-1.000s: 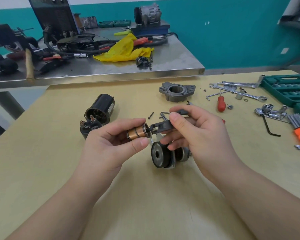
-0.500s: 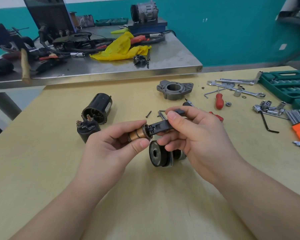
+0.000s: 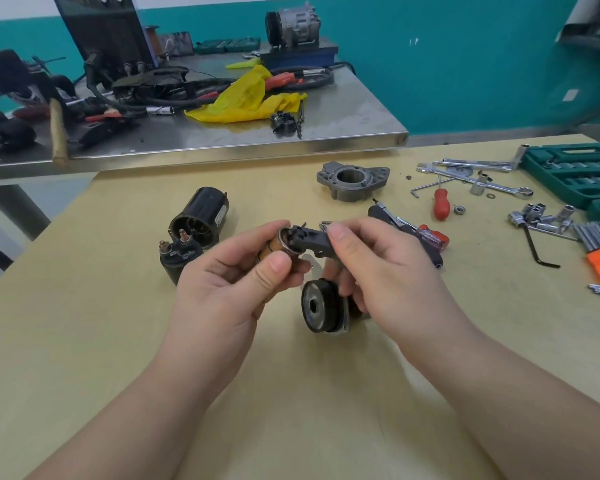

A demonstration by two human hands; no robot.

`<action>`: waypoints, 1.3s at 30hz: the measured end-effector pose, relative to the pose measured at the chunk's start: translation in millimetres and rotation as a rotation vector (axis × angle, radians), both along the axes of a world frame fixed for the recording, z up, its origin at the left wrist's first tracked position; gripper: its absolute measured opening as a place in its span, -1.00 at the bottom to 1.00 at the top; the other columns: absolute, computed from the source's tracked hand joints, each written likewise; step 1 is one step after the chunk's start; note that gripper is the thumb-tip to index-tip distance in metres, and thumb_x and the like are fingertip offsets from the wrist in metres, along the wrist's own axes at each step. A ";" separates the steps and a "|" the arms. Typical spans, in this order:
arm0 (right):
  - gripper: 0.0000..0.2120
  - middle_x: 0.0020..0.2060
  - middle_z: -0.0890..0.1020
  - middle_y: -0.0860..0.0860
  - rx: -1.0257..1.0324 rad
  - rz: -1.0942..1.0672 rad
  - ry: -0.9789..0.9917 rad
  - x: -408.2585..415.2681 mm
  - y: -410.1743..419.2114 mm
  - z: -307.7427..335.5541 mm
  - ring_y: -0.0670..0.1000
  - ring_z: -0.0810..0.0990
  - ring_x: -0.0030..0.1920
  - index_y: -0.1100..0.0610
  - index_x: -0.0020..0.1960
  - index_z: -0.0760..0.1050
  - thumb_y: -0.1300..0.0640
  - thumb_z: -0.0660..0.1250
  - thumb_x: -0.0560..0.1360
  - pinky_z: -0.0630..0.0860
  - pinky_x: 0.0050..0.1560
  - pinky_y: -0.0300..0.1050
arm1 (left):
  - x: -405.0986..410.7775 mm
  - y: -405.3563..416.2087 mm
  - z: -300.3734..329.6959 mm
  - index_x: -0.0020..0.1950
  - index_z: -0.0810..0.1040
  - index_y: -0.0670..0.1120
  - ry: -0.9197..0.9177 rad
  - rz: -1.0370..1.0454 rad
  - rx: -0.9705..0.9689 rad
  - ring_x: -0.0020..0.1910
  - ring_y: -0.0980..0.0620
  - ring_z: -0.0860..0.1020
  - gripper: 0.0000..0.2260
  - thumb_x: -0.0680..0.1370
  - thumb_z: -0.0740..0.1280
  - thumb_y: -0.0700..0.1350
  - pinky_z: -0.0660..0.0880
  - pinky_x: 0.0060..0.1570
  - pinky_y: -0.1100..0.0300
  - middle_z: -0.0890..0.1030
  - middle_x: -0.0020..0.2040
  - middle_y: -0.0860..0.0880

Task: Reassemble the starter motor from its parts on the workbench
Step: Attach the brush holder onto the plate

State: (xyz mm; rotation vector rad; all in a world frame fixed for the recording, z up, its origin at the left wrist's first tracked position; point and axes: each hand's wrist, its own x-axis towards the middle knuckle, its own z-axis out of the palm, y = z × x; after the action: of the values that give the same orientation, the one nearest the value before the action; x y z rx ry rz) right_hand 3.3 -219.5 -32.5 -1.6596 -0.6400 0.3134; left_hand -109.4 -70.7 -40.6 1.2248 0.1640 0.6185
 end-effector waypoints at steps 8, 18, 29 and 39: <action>-0.59 0.18 0.64 -0.17 0.064 0.150 -0.512 -2.7 -7.2 -1.4 -0.07 0.61 0.27 -0.11 0.49 0.47 -0.14 0.32 0.67 0.47 0.20 -0.33 | 4.8 2.5 13.8 0.20 0.74 -0.17 0.104 -0.156 -0.071 -0.24 -0.03 0.66 -0.64 0.42 0.54 -0.12 0.61 -0.24 0.22 0.73 -0.07 -0.21; -0.79 -0.11 0.71 -0.09 0.430 -0.005 0.201 14.5 -3.6 2.5 -0.05 0.59 -0.19 -0.01 0.30 0.63 0.10 0.32 0.70 0.52 -0.18 -0.16 | 22.9 14.7 55.4 0.33 0.49 -0.12 0.265 -0.375 -0.025 -0.03 -0.24 0.73 -0.51 0.51 0.55 0.03 0.69 -0.08 0.09 0.71 0.19 -0.35; -0.77 -0.16 0.65 0.05 0.609 -0.137 0.647 37.1 -4.1 3.7 0.05 0.60 -0.15 0.14 0.29 0.64 0.24 0.24 0.74 0.56 -0.12 -0.08 | 22.7 -13.1 3.2 0.14 0.46 0.24 0.963 -0.031 0.810 -0.23 0.08 0.68 -0.27 0.20 0.21 0.71 0.56 -0.28 0.09 0.68 -0.17 0.09; -0.76 -0.06 0.75 -0.06 0.313 -0.233 0.315 52.2 -4.6 -8.9 -0.13 0.67 -0.11 -0.03 0.25 0.66 0.20 0.46 0.63 0.55 -0.09 -0.17 | 36.5 -32.5 -7.5 -0.08 0.38 0.14 0.851 0.115 1.012 -0.30 0.13 0.58 -0.45 0.34 0.18 0.60 0.37 -0.38 0.11 0.66 -0.27 0.11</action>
State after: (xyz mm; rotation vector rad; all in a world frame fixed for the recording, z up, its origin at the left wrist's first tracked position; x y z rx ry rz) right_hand 55.5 -224.0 -41.4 -1.3316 -0.2404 0.2817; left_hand -73.0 -103.2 -48.1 2.4338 0.6919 0.2079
